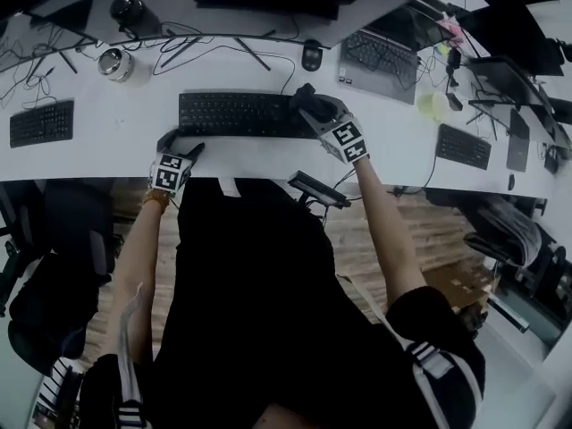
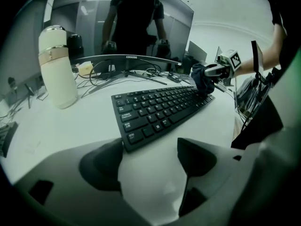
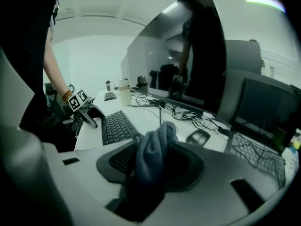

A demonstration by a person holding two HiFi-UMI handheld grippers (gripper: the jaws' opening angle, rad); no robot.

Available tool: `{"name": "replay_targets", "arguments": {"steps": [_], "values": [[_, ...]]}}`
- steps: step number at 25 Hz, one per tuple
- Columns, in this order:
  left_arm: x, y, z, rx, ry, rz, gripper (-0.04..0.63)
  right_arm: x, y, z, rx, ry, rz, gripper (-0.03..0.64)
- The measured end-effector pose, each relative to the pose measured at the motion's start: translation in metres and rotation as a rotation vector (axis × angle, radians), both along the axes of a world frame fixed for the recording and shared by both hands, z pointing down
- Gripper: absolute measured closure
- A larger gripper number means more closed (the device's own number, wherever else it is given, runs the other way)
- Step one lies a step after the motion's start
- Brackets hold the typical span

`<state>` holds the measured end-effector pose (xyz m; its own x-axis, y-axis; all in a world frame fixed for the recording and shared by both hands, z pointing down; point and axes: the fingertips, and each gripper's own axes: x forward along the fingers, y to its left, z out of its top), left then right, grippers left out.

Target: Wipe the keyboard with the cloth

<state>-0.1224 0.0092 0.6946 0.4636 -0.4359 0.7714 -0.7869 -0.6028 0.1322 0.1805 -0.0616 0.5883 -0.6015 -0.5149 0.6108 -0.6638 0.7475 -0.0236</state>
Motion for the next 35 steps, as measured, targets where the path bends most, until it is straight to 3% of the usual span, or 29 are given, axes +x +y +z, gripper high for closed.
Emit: {"name": "replay_targets", "arguments": {"steps": [3,5,10,14,15,16,20,24,27,29,32,35], "values": [[0.003,0.0,0.0,-0.006,-0.006,-0.034,0.236,0.043,0.016,0.019,-0.036,0.078,0.107,0.357],[0.004,0.0,0.001,-0.004,-0.011,-0.046,0.236,0.062,0.025,0.021,-0.035,0.113,0.14,0.319],[0.004,-0.002,0.001,0.01,-0.021,-0.051,0.236,0.06,0.026,0.002,0.057,0.121,0.083,0.319],[0.005,-0.002,0.001,0.014,-0.022,-0.057,0.236,0.05,0.007,0.025,0.0,0.126,0.086,0.321],[0.005,-0.002,0.001,0.012,-0.021,-0.055,0.236,0.052,0.002,0.034,-0.022,0.14,0.097,0.363],[0.006,-0.002,0.001,0.011,-0.021,-0.052,0.236,0.053,0.001,0.042,-0.04,0.159,0.096,0.452],[0.005,-0.001,0.001,0.022,-0.019,-0.051,0.236,0.055,0.011,0.057,-0.061,0.145,0.083,0.505],[0.004,-0.002,0.0,0.032,-0.016,-0.058,0.236,0.06,0.019,0.051,-0.072,0.13,0.078,0.495],[0.003,-0.002,0.0,0.038,-0.012,-0.054,0.236,0.05,0.016,0.035,0.045,0.205,-0.027,0.379],[0.005,-0.002,-0.001,0.045,-0.005,-0.054,0.236,0.043,0.01,0.033,0.102,0.277,-0.094,0.367],[0.004,0.0,-0.001,0.039,-0.009,-0.054,0.236,0.043,0.005,0.056,0.021,0.287,-0.074,0.35],[0.006,0.001,-0.001,0.028,-0.015,-0.042,0.236,0.053,0.011,0.064,-0.032,0.225,-0.019,0.424]]}}
